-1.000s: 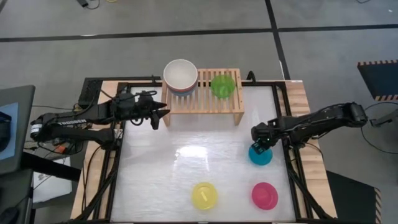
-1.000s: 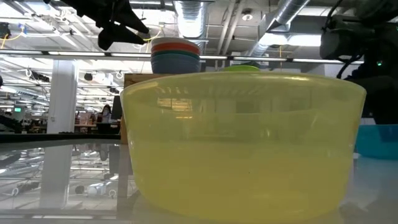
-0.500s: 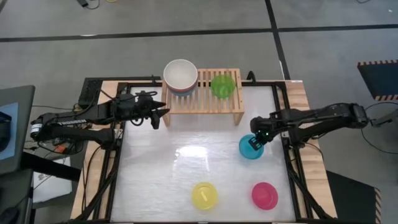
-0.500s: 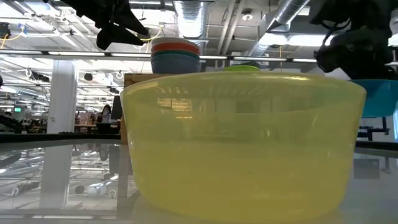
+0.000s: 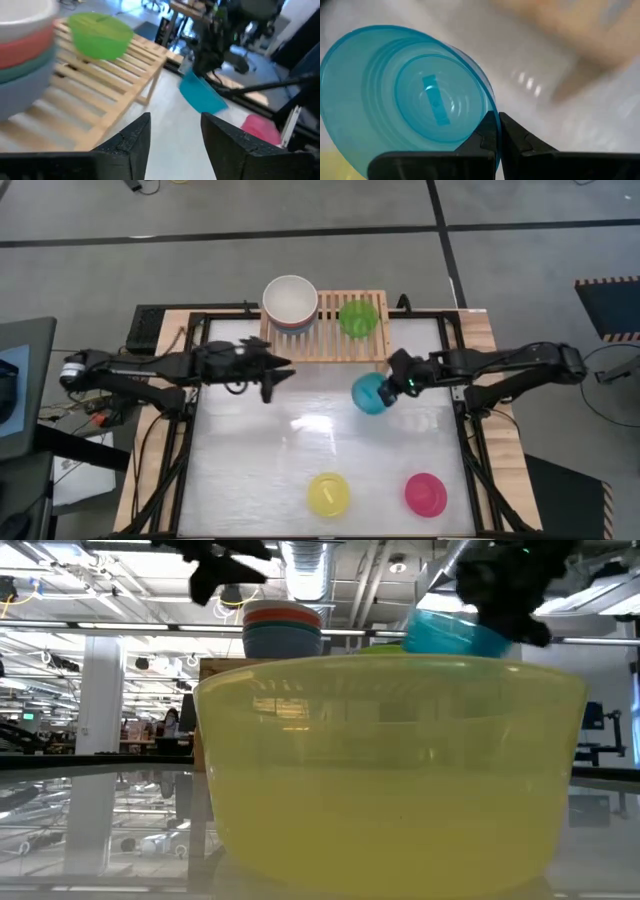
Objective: Place and stack bowls onto a shelf
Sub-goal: Stack the blue bowl on the green bowl on the shelf, then stack the red bowl on the blue bowl on the shelf
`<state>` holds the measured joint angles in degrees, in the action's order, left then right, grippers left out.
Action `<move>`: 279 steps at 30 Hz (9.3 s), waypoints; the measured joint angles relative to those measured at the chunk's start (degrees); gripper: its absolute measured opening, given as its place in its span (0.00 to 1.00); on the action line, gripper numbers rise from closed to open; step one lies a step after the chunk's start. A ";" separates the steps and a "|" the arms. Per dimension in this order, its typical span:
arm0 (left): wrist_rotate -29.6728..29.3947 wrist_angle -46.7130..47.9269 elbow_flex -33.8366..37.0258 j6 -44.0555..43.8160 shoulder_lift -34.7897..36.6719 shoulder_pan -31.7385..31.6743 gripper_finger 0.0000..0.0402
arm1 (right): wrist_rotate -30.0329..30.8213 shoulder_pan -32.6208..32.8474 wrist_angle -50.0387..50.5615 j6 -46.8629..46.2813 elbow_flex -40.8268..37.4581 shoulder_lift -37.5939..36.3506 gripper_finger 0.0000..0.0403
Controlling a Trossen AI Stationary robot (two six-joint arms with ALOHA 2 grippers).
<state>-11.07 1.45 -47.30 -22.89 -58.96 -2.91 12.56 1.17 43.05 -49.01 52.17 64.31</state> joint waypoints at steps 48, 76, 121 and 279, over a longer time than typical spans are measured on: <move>-19.71 18.71 -48.50 6.09 -37.81 -6.64 0.00 | 41.10 2.94 24.91 14.32 43.25 14.67 0.70; -12.80 0.76 -52.73 24.98 -44.11 -13.93 0.00 | 41.44 -0.27 34.68 8.93 45.12 8.61 0.71; -20.30 17.16 -58.51 22.02 -50.51 -16.15 0.35 | 35.31 -3.06 36.87 4.63 42.15 8.77 0.71; -26.00 37.22 -20.03 -24.44 -23.43 26.64 0.32 | -8.17 -36.57 14.74 29.45 48.41 27.03 0.06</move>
<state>-37.07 38.67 -67.33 -47.33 -82.39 23.74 4.39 -35.40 57.79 -19.56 100.58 91.35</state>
